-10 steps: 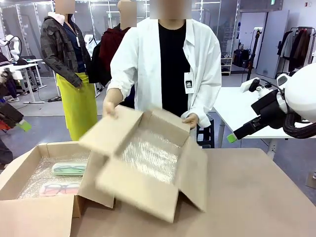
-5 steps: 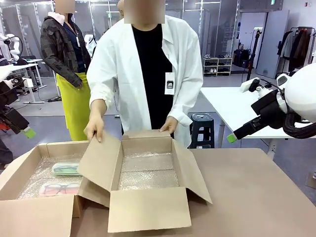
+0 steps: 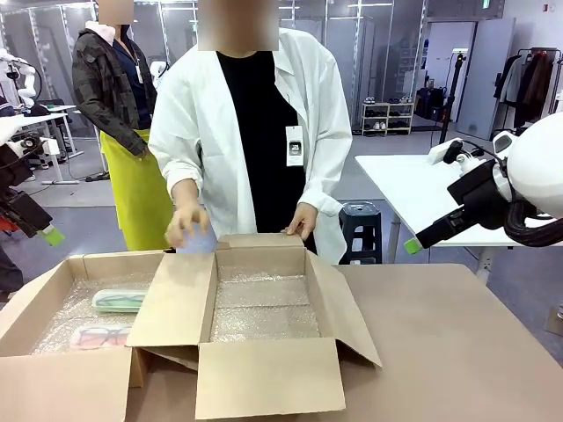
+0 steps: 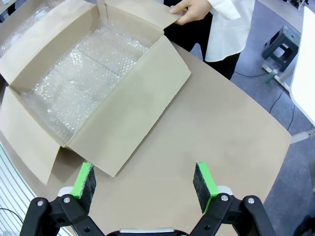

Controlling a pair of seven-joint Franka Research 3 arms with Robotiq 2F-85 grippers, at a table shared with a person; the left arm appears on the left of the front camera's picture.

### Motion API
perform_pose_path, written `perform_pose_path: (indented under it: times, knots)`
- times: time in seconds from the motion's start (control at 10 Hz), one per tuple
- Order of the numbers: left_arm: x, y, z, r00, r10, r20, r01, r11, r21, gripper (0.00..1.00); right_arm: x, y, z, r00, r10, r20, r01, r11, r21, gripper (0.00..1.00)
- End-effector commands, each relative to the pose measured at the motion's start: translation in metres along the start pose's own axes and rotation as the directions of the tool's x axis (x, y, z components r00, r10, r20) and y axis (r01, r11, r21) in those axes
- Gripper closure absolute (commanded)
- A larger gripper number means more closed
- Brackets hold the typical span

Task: Pack the glasses set securely to prepare it for shipping.
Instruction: Position the Package Box on the left side of the table.

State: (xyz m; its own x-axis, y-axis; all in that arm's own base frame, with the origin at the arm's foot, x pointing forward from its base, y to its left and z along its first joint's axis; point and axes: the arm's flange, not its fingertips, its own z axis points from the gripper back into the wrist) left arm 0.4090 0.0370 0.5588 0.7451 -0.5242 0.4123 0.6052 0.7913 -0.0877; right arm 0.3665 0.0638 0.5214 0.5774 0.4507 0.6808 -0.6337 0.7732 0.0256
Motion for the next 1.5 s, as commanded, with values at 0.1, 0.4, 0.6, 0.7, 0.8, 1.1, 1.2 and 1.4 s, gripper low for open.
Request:
perform_pose_path:
  times: [0.1, 0.4, 0.6, 0.7, 0.8, 1.1, 1.2, 1.4]
  knots:
    - [0.0007, -0.0003, 0.0021, 1.000, 0.014, -0.003, -0.014, 1.000, 0.027, 0.00, -0.0027, 0.0054, -0.0005, 1.000, -0.012, 0.005, 0.012, 1.000, -0.012, 0.00]
    - [0.0007, -0.0003, 0.0021, 1.000, 0.014, -0.003, -0.014, 1.000, 0.027, 0.00, -0.0027, 0.0054, -0.0005, 1.000, -0.012, 0.005, 0.012, 1.000, -0.012, 0.00]
    - [0.0007, -0.0003, 0.0021, 1.000, 0.014, -0.003, -0.014, 1.000, 0.027, 0.00, -0.0027, 0.0054, -0.0005, 1.000, -0.012, 0.005, 0.012, 1.000, -0.012, 0.00]
    - [0.0007, -0.0003, 0.0021, 1.000, 0.014, -0.003, -0.014, 1.000, 0.027, 0.00, -0.0027, 0.0054, -0.0005, 1.000, -0.012, 0.005, 0.012, 1.000, -0.012, 0.00]
    - [0.0007, -0.0003, 0.0021, 1.000, 0.014, -0.003, -0.014, 1.000, 0.027, 0.00, -0.0027, 0.0054, -0.0005, 1.000, -0.012, 0.005, 0.012, 1.000, -0.012, 0.00]
    - [0.0007, -0.0003, 0.0021, 1.000, 0.014, -0.003, -0.014, 1.000, 0.027, 0.00, -0.0027, 0.0054, -0.0005, 1.000, -0.012, 0.005, 0.012, 1.000, -0.012, 0.00]
    - [0.0007, -0.0003, 0.0021, 1.000, 0.014, -0.003, -0.014, 1.000, 0.027, 0.00, -0.0027, 0.0054, -0.0005, 1.000, -0.012, 0.005, 0.012, 1.000, -0.012, 0.00]
    - [0.0007, -0.0003, 0.0021, 1.000, 0.014, -0.003, -0.014, 1.000, 0.027, 0.00, -0.0027, 0.0054, -0.0005, 1.000, -0.012, 0.005, 0.012, 1.000, -0.012, 0.00]
